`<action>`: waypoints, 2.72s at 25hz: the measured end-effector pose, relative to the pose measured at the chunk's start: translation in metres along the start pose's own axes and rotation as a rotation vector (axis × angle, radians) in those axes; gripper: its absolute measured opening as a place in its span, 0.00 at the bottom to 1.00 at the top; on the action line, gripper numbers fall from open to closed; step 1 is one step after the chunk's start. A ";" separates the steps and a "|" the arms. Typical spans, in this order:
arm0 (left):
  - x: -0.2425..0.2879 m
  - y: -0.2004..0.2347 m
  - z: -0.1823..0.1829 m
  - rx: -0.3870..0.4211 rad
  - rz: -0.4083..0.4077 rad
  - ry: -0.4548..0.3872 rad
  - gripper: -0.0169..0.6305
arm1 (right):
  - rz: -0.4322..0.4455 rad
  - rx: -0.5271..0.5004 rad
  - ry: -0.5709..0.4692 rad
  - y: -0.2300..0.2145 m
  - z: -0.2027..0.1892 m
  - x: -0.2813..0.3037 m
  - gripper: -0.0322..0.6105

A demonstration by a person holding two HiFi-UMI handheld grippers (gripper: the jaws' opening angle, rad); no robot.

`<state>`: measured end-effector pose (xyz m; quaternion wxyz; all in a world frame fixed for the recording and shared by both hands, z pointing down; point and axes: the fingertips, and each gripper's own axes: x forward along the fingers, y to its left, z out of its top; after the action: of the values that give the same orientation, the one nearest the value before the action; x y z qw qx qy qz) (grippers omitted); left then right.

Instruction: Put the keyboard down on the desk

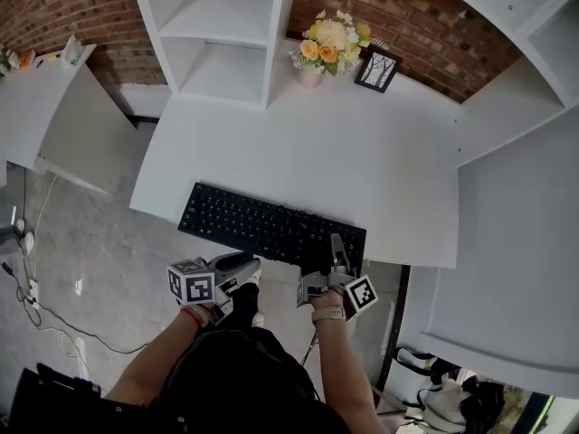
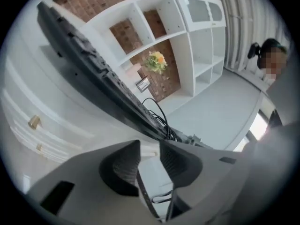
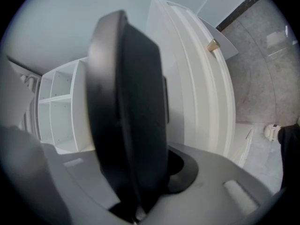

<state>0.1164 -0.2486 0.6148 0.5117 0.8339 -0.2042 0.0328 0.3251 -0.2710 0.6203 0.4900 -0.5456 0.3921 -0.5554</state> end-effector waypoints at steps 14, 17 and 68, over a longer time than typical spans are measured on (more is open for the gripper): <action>0.025 -0.012 0.001 0.396 0.175 0.184 0.00 | -0.019 -0.005 0.017 0.002 -0.002 0.009 0.19; 0.028 -0.015 0.004 0.369 0.170 0.170 0.00 | -0.013 -0.003 0.039 0.005 -0.002 0.013 0.23; 0.030 0.025 0.029 0.111 0.294 0.086 0.01 | -0.123 -0.828 0.843 -0.029 -0.147 0.004 0.05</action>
<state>0.1300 -0.2925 0.6305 0.4628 0.8199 -0.2998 0.1542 0.1763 -0.2829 0.6349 0.0051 -0.4453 0.7047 -0.5524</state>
